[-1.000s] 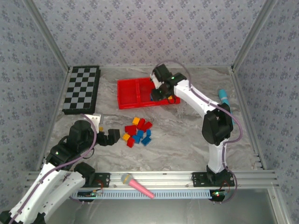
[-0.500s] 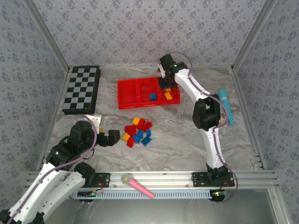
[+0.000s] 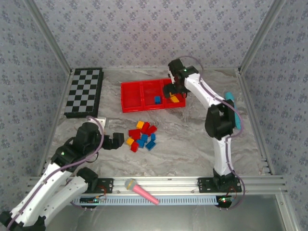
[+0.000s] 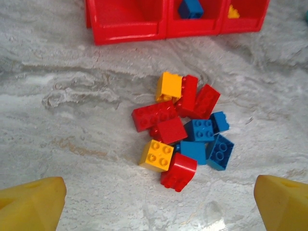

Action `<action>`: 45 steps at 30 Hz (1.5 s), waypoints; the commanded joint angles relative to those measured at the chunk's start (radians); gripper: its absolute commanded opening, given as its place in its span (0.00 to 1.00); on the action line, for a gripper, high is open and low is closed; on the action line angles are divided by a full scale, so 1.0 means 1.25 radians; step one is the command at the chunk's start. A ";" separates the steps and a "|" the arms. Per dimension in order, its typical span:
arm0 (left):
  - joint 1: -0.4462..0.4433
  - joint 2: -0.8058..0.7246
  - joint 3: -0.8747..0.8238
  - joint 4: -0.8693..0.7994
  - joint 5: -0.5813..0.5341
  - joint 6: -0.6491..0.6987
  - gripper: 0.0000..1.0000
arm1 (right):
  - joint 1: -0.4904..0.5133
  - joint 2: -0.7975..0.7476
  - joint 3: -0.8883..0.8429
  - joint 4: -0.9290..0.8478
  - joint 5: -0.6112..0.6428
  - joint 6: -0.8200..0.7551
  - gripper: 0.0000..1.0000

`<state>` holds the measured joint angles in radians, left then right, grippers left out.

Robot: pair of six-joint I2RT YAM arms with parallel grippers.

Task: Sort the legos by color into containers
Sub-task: Place the lego in the container, then pick up the lego from the center of the table.

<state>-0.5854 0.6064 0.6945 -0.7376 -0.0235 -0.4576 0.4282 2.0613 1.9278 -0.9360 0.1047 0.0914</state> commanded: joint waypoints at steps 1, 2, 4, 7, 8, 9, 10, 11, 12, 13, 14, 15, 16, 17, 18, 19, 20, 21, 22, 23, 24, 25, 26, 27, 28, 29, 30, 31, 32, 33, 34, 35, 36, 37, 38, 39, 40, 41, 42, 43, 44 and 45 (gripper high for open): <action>-0.005 0.063 0.051 -0.034 -0.033 -0.013 1.00 | 0.008 -0.179 -0.130 0.060 0.025 0.047 1.00; -0.005 0.080 0.058 -0.038 -0.042 -0.022 1.00 | 0.006 -0.221 -0.181 0.077 0.016 0.054 1.00; -0.006 0.111 0.060 -0.024 -0.041 -0.039 1.00 | 0.001 -0.320 -0.296 0.115 -0.008 0.068 1.00; -0.009 0.141 0.053 0.020 -0.027 -0.053 1.00 | -0.011 -0.447 -0.446 0.154 -0.051 0.079 1.00; -0.009 0.152 0.054 0.031 -0.021 -0.054 1.00 | -0.016 -0.481 -0.482 0.163 -0.065 0.079 1.00; -0.010 0.165 0.057 0.041 -0.017 -0.054 1.00 | -0.022 -0.522 -0.521 0.172 -0.078 0.079 1.00; -0.011 0.181 0.062 0.042 -0.014 -0.054 1.00 | -0.027 -0.554 -0.557 0.180 -0.086 0.079 1.00; -0.011 0.197 0.070 0.053 -0.007 -0.052 1.00 | -0.031 -0.581 -0.580 0.188 -0.089 0.079 1.00; -0.015 0.220 0.081 0.068 0.000 -0.049 1.00 | -0.034 -0.607 -0.626 0.197 -0.091 0.079 1.00; -0.019 0.246 0.095 0.069 0.001 -0.046 1.00 | -0.037 -0.633 -0.656 0.206 -0.095 0.079 1.00; -0.026 0.270 0.107 0.070 0.000 -0.045 1.00 | -0.041 -0.652 -0.681 0.215 -0.096 0.079 1.00; -0.037 0.296 0.121 0.071 -0.001 -0.041 1.00 | -0.047 -0.672 -0.706 0.226 -0.095 0.081 1.00; -0.049 0.325 0.139 0.073 -0.002 -0.034 1.00 | -0.053 -0.689 -0.728 0.233 -0.095 0.084 1.00; -0.062 0.354 0.157 0.074 -0.006 -0.031 1.00 | -0.062 -0.703 -0.746 0.239 -0.097 0.088 1.00; -0.073 0.378 0.172 0.076 -0.007 -0.028 1.00 | -0.065 -0.712 -0.758 0.242 -0.101 0.090 1.00; -0.086 0.407 0.190 0.078 -0.009 -0.023 0.99 | -0.071 -0.720 -0.770 0.244 -0.108 0.093 1.00; -0.096 0.437 0.211 0.078 -0.009 -0.014 0.99 | -0.075 -0.726 -0.779 0.245 -0.116 0.093 1.00; -0.104 0.464 0.231 0.076 -0.008 -0.006 0.97 | -0.077 -0.730 -0.784 0.244 -0.117 0.094 1.00; -0.112 0.500 0.257 0.069 -0.008 0.007 0.96 | -0.078 -0.733 -0.793 0.248 -0.117 0.095 1.00; -0.118 0.536 0.284 0.058 -0.009 0.021 0.94 | -0.078 -0.737 -0.800 0.252 -0.116 0.098 1.00; -0.122 0.567 0.308 0.052 -0.008 0.031 0.93 | -0.079 -0.739 -0.803 0.254 -0.116 0.100 1.00; -0.127 0.604 0.338 0.031 -0.006 0.046 0.91 | -0.079 -0.740 -0.806 0.253 -0.116 0.102 1.00; -0.132 0.640 0.367 0.014 -0.003 0.058 0.89 | -0.080 -0.741 -0.807 0.253 -0.117 0.103 1.00; -0.135 0.670 0.388 0.001 -0.001 0.071 0.86 | -0.080 -0.742 -0.808 0.252 -0.114 0.104 1.00; -0.140 0.702 0.415 -0.012 -0.002 0.083 0.84 | -0.082 -0.745 -0.809 0.252 -0.112 0.105 1.00; -0.143 0.732 0.439 -0.021 -0.004 0.094 0.82 | -0.082 -0.747 -0.809 0.252 -0.111 0.106 1.00; -0.146 0.755 0.458 -0.027 -0.004 0.103 0.80 | -0.083 -0.750 -0.811 0.251 -0.110 0.107 1.00; -0.148 0.778 0.477 -0.030 -0.001 0.113 0.79 | -0.084 -0.754 -0.813 0.251 -0.109 0.108 1.00; -0.150 0.797 0.492 -0.030 0.004 0.123 0.77 | -0.084 -0.759 -0.818 0.251 -0.107 0.108 1.00; -0.150 0.814 0.504 -0.030 0.009 0.128 0.76 | -0.085 -0.763 -0.821 0.252 -0.106 0.109 1.00; -0.150 0.832 0.515 -0.027 0.013 0.134 0.75 | -0.085 -0.768 -0.825 0.249 -0.107 0.109 1.00; -0.150 0.848 0.524 -0.025 0.020 0.143 0.74 | -0.086 -0.773 -0.830 0.247 -0.107 0.110 1.00; -0.150 0.861 0.532 -0.022 0.025 0.148 0.74 | -0.086 -0.777 -0.833 0.246 -0.107 0.111 1.00; -0.150 0.876 0.540 -0.021 0.026 0.153 0.73 | -0.087 -0.782 -0.835 0.244 -0.107 0.112 1.00; -0.150 0.892 0.547 -0.017 0.030 0.159 0.73 | -0.086 -0.786 -0.838 0.246 -0.107 0.114 1.00; -0.150 0.906 0.551 -0.012 0.035 0.167 0.72 | -0.086 -0.790 -0.841 0.249 -0.108 0.115 1.00; -0.150 0.922 0.556 -0.004 0.039 0.176 0.72 | -0.086 -0.793 -0.846 0.256 -0.110 0.114 1.00; -0.150 0.941 0.564 0.000 0.045 0.187 0.71 | -0.087 -0.794 -0.850 0.263 -0.115 0.114 1.00; -0.150 0.957 0.573 -0.003 0.050 0.200 0.69 | -0.088 -0.796 -0.854 0.264 -0.119 0.113 0.99; -0.150 0.976 0.586 -0.008 0.048 0.210 0.68 | -0.088 -0.795 -0.857 0.264 -0.122 0.112 0.99; -0.150 0.993 0.600 -0.012 0.043 0.220 0.66 | -0.088 -0.793 -0.858 0.264 -0.124 0.110 0.99; -0.149 1.004 0.610 -0.015 0.042 0.228 0.65 | -0.090 -0.790 -0.859 0.264 -0.126 0.110 0.99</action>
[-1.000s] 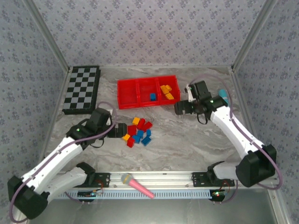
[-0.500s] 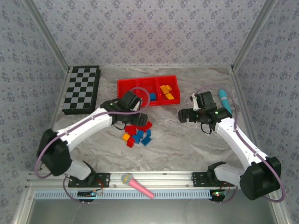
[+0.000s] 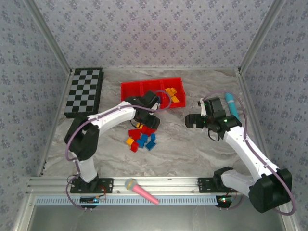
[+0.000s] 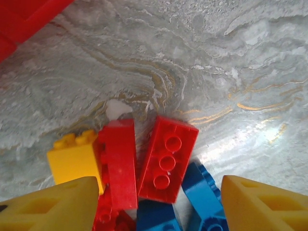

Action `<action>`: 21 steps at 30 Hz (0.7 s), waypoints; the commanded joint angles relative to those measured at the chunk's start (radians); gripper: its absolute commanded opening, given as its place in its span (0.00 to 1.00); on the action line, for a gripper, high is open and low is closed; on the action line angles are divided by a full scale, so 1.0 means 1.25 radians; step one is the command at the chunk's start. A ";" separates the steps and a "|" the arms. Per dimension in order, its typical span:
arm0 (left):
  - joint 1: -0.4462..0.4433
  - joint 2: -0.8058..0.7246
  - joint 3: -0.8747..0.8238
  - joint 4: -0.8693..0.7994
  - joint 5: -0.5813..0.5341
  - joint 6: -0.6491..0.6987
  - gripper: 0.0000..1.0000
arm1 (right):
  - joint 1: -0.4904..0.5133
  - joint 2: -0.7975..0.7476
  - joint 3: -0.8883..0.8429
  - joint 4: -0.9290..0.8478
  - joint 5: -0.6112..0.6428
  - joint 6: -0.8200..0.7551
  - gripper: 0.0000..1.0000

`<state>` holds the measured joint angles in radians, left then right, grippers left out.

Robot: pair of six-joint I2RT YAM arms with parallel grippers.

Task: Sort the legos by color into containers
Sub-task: Pick up the lego from the center of the table.

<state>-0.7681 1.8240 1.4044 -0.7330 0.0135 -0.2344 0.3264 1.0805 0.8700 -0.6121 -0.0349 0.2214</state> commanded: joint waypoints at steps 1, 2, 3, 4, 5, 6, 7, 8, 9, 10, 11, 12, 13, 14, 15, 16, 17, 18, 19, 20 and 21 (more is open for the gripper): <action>-0.003 0.040 0.051 -0.018 0.011 0.057 0.65 | -0.009 -0.003 -0.012 0.005 -0.016 0.005 0.99; -0.003 0.048 0.059 -0.018 0.010 0.062 0.65 | -0.010 -0.002 -0.012 0.006 -0.018 0.005 0.98; -0.003 0.055 0.066 -0.018 0.010 0.066 0.64 | -0.011 -0.001 -0.012 0.004 -0.018 0.005 0.98; -0.002 0.063 0.072 -0.019 0.010 0.069 0.64 | -0.012 0.001 -0.013 0.005 -0.018 0.004 0.98; 0.001 0.070 0.078 -0.019 0.011 0.071 0.62 | -0.013 0.001 -0.013 0.005 -0.018 0.004 0.98; 0.005 0.076 0.083 -0.019 0.017 0.070 0.61 | -0.014 0.001 -0.014 0.005 -0.019 0.004 0.98; 0.011 0.083 0.087 -0.021 0.027 0.068 0.60 | -0.016 0.001 -0.014 0.005 -0.019 0.004 0.98; 0.017 0.090 0.091 -0.022 0.034 0.064 0.58 | -0.017 0.001 -0.016 0.005 -0.019 0.004 0.98; 0.024 0.095 0.095 -0.023 0.039 0.061 0.57 | -0.017 0.000 -0.017 0.005 -0.019 0.004 0.98; 0.031 0.099 0.094 -0.021 0.045 0.058 0.56 | -0.018 0.000 -0.018 0.026 -0.020 0.003 0.98; 0.038 0.102 0.093 -0.019 0.049 0.054 0.55 | -0.020 0.001 -0.020 0.029 -0.021 0.003 0.98; 0.043 0.104 0.091 -0.016 0.052 0.053 0.55 | -0.021 0.003 -0.022 0.032 -0.021 0.004 0.98; 0.050 0.106 0.089 -0.014 0.058 0.052 0.54 | -0.022 0.005 -0.021 0.033 -0.022 0.004 0.98; 0.056 0.107 0.087 -0.013 0.061 0.051 0.53 | -0.024 0.008 -0.021 0.035 -0.022 0.004 0.98; 0.058 0.109 0.086 -0.011 0.063 0.051 0.53 | -0.025 0.010 -0.021 0.036 -0.022 0.004 0.98; 0.062 0.112 0.084 -0.009 0.065 0.052 0.52 | -0.026 0.014 -0.020 0.038 -0.022 0.003 0.98; 0.064 0.114 0.083 -0.008 0.069 0.052 0.52 | -0.028 0.016 -0.019 0.038 -0.023 0.003 0.98; 0.066 0.116 0.084 -0.008 0.072 0.053 0.52 | -0.029 0.018 -0.019 0.039 -0.022 0.001 0.97; 0.066 0.120 0.085 -0.007 0.077 0.054 0.52 | -0.029 0.021 -0.018 0.042 -0.022 -0.001 0.97; 0.067 0.124 0.088 -0.009 0.089 0.054 0.52 | -0.030 0.023 -0.019 0.042 -0.021 -0.003 0.97; 0.067 0.129 0.093 -0.009 0.103 0.056 0.52 | -0.030 0.024 -0.019 0.043 -0.020 -0.004 0.97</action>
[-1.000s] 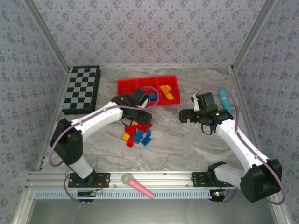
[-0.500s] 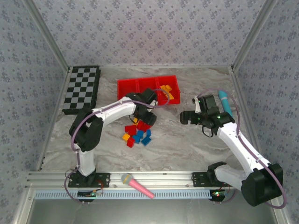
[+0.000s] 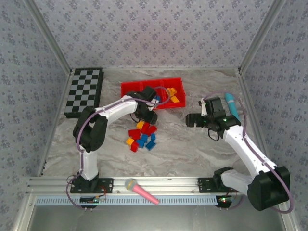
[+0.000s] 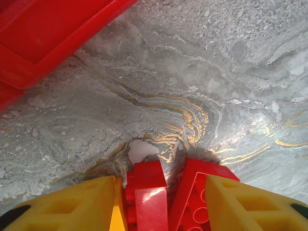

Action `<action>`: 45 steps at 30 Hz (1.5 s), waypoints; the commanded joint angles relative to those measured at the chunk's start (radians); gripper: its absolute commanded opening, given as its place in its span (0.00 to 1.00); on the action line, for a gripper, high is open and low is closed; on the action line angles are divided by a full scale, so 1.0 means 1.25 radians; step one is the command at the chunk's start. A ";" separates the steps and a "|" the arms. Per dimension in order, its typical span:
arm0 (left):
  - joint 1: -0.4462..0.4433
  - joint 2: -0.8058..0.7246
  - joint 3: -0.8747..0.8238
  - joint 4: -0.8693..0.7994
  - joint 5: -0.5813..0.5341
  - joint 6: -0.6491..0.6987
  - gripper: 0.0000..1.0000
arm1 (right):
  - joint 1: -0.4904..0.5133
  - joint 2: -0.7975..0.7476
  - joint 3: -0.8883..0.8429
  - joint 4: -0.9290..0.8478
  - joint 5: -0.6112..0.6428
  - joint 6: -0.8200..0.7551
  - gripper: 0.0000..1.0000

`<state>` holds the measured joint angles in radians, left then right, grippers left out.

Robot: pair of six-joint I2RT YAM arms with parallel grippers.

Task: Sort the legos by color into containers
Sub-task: Pick up the lego from the center of the table.

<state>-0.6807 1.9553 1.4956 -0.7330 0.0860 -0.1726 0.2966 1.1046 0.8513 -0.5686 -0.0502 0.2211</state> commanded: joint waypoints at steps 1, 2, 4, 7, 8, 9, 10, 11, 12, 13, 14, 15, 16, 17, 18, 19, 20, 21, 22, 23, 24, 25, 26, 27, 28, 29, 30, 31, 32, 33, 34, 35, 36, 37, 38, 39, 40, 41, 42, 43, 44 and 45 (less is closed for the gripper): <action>-0.004 0.029 0.025 -0.012 0.056 0.007 0.52 | -0.007 0.006 -0.004 0.009 -0.008 -0.004 0.97; -0.003 0.033 0.028 -0.014 0.057 0.006 0.52 | -0.009 0.007 -0.003 0.010 -0.008 -0.005 0.97; -0.002 0.037 0.031 -0.017 0.045 0.008 0.52 | -0.010 0.007 -0.004 0.009 -0.008 -0.004 0.97; 0.004 0.042 0.028 -0.022 0.039 0.004 0.51 | -0.012 0.006 -0.002 0.007 -0.008 -0.004 0.97; 0.006 0.042 0.027 -0.023 0.034 0.003 0.50 | -0.013 0.006 -0.002 0.007 -0.009 -0.005 0.97; 0.007 0.043 0.025 -0.024 0.026 0.003 0.50 | -0.013 0.006 -0.002 0.007 -0.008 -0.005 0.97; 0.006 0.045 0.025 -0.026 0.018 0.002 0.50 | -0.013 0.006 -0.001 0.007 -0.009 -0.004 0.97; 0.008 0.046 0.024 -0.029 0.010 0.000 0.49 | -0.014 0.005 -0.002 0.008 -0.009 -0.004 0.97; 0.007 0.047 0.022 -0.031 0.001 -0.004 0.48 | -0.014 0.006 -0.002 0.009 -0.009 -0.005 0.97; 0.007 0.046 0.020 -0.032 -0.003 -0.009 0.48 | -0.015 0.006 -0.003 0.009 -0.010 -0.005 0.97; 0.006 0.043 0.017 -0.032 -0.002 -0.012 0.48 | -0.016 0.006 -0.003 0.010 -0.010 -0.006 0.97; 0.007 0.040 0.013 -0.029 -0.004 -0.015 0.48 | -0.016 0.007 -0.002 0.012 -0.011 -0.006 0.97; 0.007 0.039 0.008 -0.029 -0.008 -0.018 0.48 | -0.016 0.008 -0.004 0.013 -0.012 -0.006 0.97; 0.007 0.039 0.005 -0.028 -0.015 -0.020 0.47 | -0.016 0.009 -0.003 0.014 -0.014 -0.005 0.97; 0.007 0.042 0.006 -0.031 -0.019 -0.021 0.47 | -0.018 0.010 -0.002 0.014 -0.014 -0.005 0.97; 0.007 0.046 0.005 -0.035 -0.024 -0.021 0.47 | -0.018 0.011 -0.001 0.013 -0.015 -0.006 0.97; 0.007 0.052 0.006 -0.038 -0.029 -0.022 0.46 | -0.017 0.012 -0.001 0.014 -0.016 -0.005 0.97; 0.007 0.056 0.006 -0.043 -0.036 -0.021 0.45 | -0.018 0.012 -0.002 0.014 -0.016 -0.006 0.97; 0.007 0.059 0.006 -0.046 -0.042 -0.021 0.45 | -0.018 0.011 -0.002 0.013 -0.017 -0.006 0.97; 0.008 0.061 0.006 -0.048 -0.049 -0.022 0.45 | -0.018 0.011 -0.002 0.012 -0.018 -0.005 0.97; 0.007 0.063 0.004 -0.050 -0.055 -0.021 0.44 | -0.017 0.011 -0.002 0.012 -0.018 -0.004 0.97; 0.007 0.063 0.003 -0.050 -0.060 -0.021 0.44 | -0.018 0.010 -0.002 0.012 -0.018 -0.004 0.97; 0.007 0.063 0.001 -0.050 -0.064 -0.023 0.44 | -0.017 0.009 -0.003 0.012 -0.018 -0.004 0.97; 0.007 0.062 -0.001 -0.050 -0.068 -0.022 0.43 | -0.017 0.009 -0.003 0.012 -0.019 -0.004 0.97; 0.007 0.062 -0.001 -0.052 -0.070 -0.022 0.43 | -0.018 0.008 -0.003 0.012 -0.019 -0.004 0.97; 0.007 0.063 -0.002 -0.053 -0.075 -0.022 0.43 | -0.018 0.008 -0.002 0.010 -0.018 -0.004 0.97; 0.007 0.062 -0.003 -0.054 -0.078 -0.022 0.42 | -0.018 0.008 -0.001 0.009 -0.018 -0.004 0.97; 0.007 0.062 -0.004 -0.055 -0.080 -0.021 0.42 | -0.019 0.007 -0.001 0.008 -0.018 -0.005 0.97; 0.007 0.061 -0.005 -0.056 -0.082 -0.022 0.41 | -0.018 0.006 0.000 0.008 -0.018 -0.004 0.97; 0.007 0.061 -0.008 -0.055 -0.083 -0.022 0.40 | -0.019 0.005 -0.001 0.008 -0.018 -0.004 0.97; 0.007 0.063 -0.008 -0.056 -0.085 -0.023 0.39 | -0.019 0.005 0.000 0.007 -0.018 -0.004 0.97; 0.007 0.064 -0.009 -0.056 -0.088 -0.024 0.39 | -0.019 0.005 -0.001 0.008 -0.018 -0.005 0.97; 0.007 0.065 -0.010 -0.056 -0.090 -0.025 0.38 | -0.019 0.005 -0.001 0.008 -0.018 -0.004 0.97; 0.007 0.067 -0.010 -0.055 -0.091 -0.026 0.38 | -0.018 0.005 -0.002 0.009 -0.018 -0.004 0.97; 0.006 0.069 -0.011 -0.055 -0.090 -0.027 0.38 | -0.019 0.006 -0.001 0.009 -0.019 -0.004 0.97; 0.006 0.070 -0.013 -0.054 -0.088 -0.027 0.39 | -0.018 0.006 -0.001 0.008 -0.019 -0.003 0.97; 0.006 0.070 -0.016 -0.049 -0.083 -0.026 0.40 | -0.018 0.006 -0.001 0.008 -0.018 -0.003 0.97; 0.006 0.070 -0.020 -0.045 -0.080 -0.027 0.40 | -0.019 0.006 0.000 0.007 -0.018 -0.003 0.97; 0.005 0.070 -0.024 -0.041 -0.079 -0.030 0.40 | -0.018 0.006 -0.001 0.007 -0.018 -0.003 0.97; 0.005 0.070 -0.026 -0.038 -0.077 -0.032 0.40 | -0.019 0.006 -0.001 0.007 -0.021 -0.003 0.97; 0.005 0.072 -0.028 -0.035 -0.077 -0.035 0.40 | -0.020 0.005 -0.001 0.007 -0.024 -0.003 0.97; 0.006 0.072 -0.029 -0.031 -0.075 -0.038 0.39 | -0.019 0.005 -0.001 0.007 -0.025 -0.003 0.97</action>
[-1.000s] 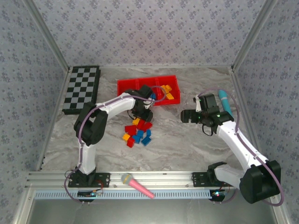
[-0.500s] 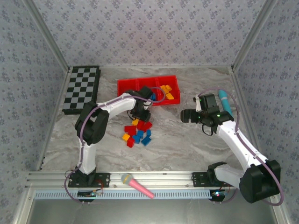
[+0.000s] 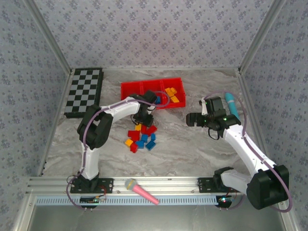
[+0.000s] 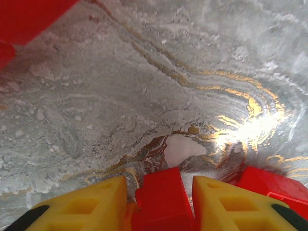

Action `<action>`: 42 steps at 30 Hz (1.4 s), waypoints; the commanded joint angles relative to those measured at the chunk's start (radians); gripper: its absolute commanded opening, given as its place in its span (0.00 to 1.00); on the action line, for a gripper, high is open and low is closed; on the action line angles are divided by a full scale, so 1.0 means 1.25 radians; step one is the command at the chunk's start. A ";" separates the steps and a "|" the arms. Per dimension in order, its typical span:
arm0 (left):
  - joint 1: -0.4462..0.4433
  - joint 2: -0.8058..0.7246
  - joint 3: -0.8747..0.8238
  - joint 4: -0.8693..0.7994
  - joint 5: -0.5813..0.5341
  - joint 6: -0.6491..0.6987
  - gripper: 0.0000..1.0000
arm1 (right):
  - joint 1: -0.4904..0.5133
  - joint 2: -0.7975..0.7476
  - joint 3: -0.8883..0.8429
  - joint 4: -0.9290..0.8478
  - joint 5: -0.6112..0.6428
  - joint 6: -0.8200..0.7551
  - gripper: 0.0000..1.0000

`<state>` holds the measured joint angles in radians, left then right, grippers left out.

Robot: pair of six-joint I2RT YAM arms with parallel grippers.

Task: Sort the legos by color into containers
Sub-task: Pick up the lego from the center of the table, then place the lego in the container.

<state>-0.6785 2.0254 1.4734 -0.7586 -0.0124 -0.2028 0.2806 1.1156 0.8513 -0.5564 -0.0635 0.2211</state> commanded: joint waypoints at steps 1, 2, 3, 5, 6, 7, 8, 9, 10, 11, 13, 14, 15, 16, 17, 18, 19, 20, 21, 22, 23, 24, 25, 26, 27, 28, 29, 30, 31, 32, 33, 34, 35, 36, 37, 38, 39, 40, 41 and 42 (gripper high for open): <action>0.003 0.018 -0.011 -0.010 0.005 -0.014 0.39 | -0.007 -0.004 0.000 -0.004 -0.017 -0.003 0.97; 0.003 0.018 -0.011 -0.010 0.006 -0.017 0.38 | -0.008 -0.005 0.001 -0.005 -0.020 -0.003 0.97; 0.004 0.020 -0.011 -0.008 0.005 -0.018 0.36 | -0.009 -0.007 -0.001 -0.005 -0.023 -0.003 0.97; 0.004 0.020 -0.009 -0.008 -0.005 -0.029 0.27 | -0.011 -0.010 -0.001 -0.006 -0.025 -0.004 0.97; 0.004 0.013 -0.014 -0.002 -0.007 -0.037 0.22 | -0.012 -0.012 -0.001 -0.005 -0.027 -0.001 0.97; 0.004 0.004 -0.021 0.010 -0.004 -0.041 0.20 | -0.013 -0.013 -0.001 -0.004 -0.028 -0.001 0.97; 0.004 -0.007 -0.030 0.022 -0.007 -0.049 0.17 | -0.015 -0.014 -0.001 -0.003 -0.031 -0.002 0.97; 0.004 -0.019 -0.035 0.030 -0.013 -0.056 0.13 | -0.016 -0.015 -0.002 -0.001 -0.033 -0.001 0.97; 0.004 -0.029 -0.038 0.036 -0.017 -0.060 0.10 | -0.018 -0.015 -0.003 0.000 -0.035 -0.002 0.97; 0.004 -0.038 -0.039 0.037 -0.027 -0.068 0.08 | -0.020 -0.014 -0.003 0.001 -0.036 0.000 0.97; 0.004 -0.058 -0.042 0.042 -0.039 -0.077 0.05 | -0.022 -0.014 -0.003 0.004 -0.036 -0.001 0.97; 0.004 -0.069 -0.043 0.044 -0.042 -0.082 0.05 | -0.022 -0.014 -0.003 0.004 -0.037 -0.001 0.97; 0.004 -0.082 -0.046 0.046 -0.046 -0.087 0.04 | -0.023 -0.015 -0.003 0.003 -0.038 0.000 0.97; 0.004 -0.092 -0.047 0.048 -0.049 -0.092 0.04 | -0.024 -0.016 -0.003 0.003 -0.038 0.000 0.97; 0.004 -0.104 -0.047 0.051 -0.052 -0.097 0.04 | -0.025 -0.018 -0.003 0.003 -0.038 -0.001 0.96; 0.004 -0.119 -0.048 0.052 -0.056 -0.103 0.04 | -0.025 -0.019 -0.003 0.003 -0.037 0.000 0.96; 0.004 -0.132 -0.049 0.055 -0.060 -0.108 0.04 | -0.026 -0.019 -0.003 0.003 -0.036 0.000 0.97; 0.004 -0.148 -0.050 0.059 -0.066 -0.112 0.04 | -0.028 -0.021 -0.003 0.003 -0.036 0.000 0.96; 0.004 -0.164 -0.049 0.059 -0.074 -0.117 0.04 | -0.028 -0.022 -0.002 0.003 -0.036 -0.001 0.97; 0.004 -0.177 -0.047 0.058 -0.083 -0.121 0.04 | -0.028 -0.022 -0.003 0.003 -0.036 0.000 0.97; 0.004 -0.193 -0.045 0.058 -0.092 -0.125 0.04 | -0.029 -0.024 -0.003 0.003 -0.036 -0.001 0.97; 0.005 -0.209 -0.042 0.059 -0.102 -0.127 0.04 | -0.029 -0.025 -0.003 0.003 -0.037 0.000 0.96; 0.006 -0.220 -0.038 0.058 -0.112 -0.130 0.05 | -0.031 -0.025 -0.003 0.002 -0.036 0.000 0.96; 0.010 -0.231 -0.032 0.058 -0.121 -0.132 0.07 | -0.032 -0.025 -0.004 0.004 -0.037 0.001 0.96; 0.015 -0.240 -0.024 0.059 -0.132 -0.134 0.08 | -0.033 -0.025 -0.004 0.003 -0.036 0.001 0.96; 0.022 -0.247 -0.017 0.058 -0.139 -0.135 0.09 | -0.034 -0.025 -0.004 0.004 -0.038 0.001 0.96; 0.033 -0.250 -0.007 0.059 -0.147 -0.135 0.10 | -0.035 -0.025 -0.004 0.006 -0.039 0.001 0.96; 0.049 -0.249 0.008 0.058 -0.148 -0.132 0.12 | -0.035 -0.025 -0.003 0.006 -0.041 0.001 0.96; 0.064 -0.244 0.024 0.054 -0.148 -0.129 0.12 | -0.035 -0.025 -0.003 0.007 -0.043 0.001 0.96; 0.083 -0.237 0.042 0.047 -0.148 -0.127 0.12 | -0.037 -0.025 -0.003 0.007 -0.047 0.001 0.96; 0.102 -0.230 0.056 0.044 -0.147 -0.124 0.12 | -0.038 -0.025 -0.003 0.006 -0.052 0.002 0.96; 0.119 -0.223 0.071 0.044 -0.144 -0.123 0.12 | -0.039 -0.025 -0.004 0.006 -0.055 0.001 0.96; 0.137 -0.212 0.088 0.041 -0.143 -0.123 0.12 | -0.040 -0.025 -0.004 0.006 -0.058 0.002 0.96; 0.153 -0.199 0.107 0.040 -0.143 -0.123 0.12 | -0.041 -0.025 -0.004 0.007 -0.061 0.003 0.96; 0.165 -0.187 0.123 0.040 -0.142 -0.125 0.12 | -0.043 -0.025 -0.003 0.008 -0.062 0.003 0.96; 0.178 -0.172 0.140 0.040 -0.139 -0.127 0.12 | -0.045 -0.024 -0.002 0.009 -0.066 0.004 0.96; 0.187 -0.155 0.159 0.042 -0.136 -0.127 0.12 | -0.048 -0.023 -0.002 0.009 -0.068 0.004 0.96; 0.193 -0.140 0.175 0.043 -0.132 -0.124 0.13 | -0.050 -0.021 0.000 0.009 -0.072 0.004 0.96; 0.201 -0.122 0.196 0.044 -0.127 -0.123 0.14 | -0.052 -0.019 0.001 0.009 -0.079 0.004 0.96; 0.207 -0.100 0.215 0.046 -0.120 -0.120 0.14 | -0.055 -0.019 0.002 0.009 -0.085 0.002 0.96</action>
<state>-0.4278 1.8359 1.6821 -0.6930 -0.1764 -0.3531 0.2237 1.0996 0.8513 -0.5552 -0.1352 0.2211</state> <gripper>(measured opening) 0.208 0.963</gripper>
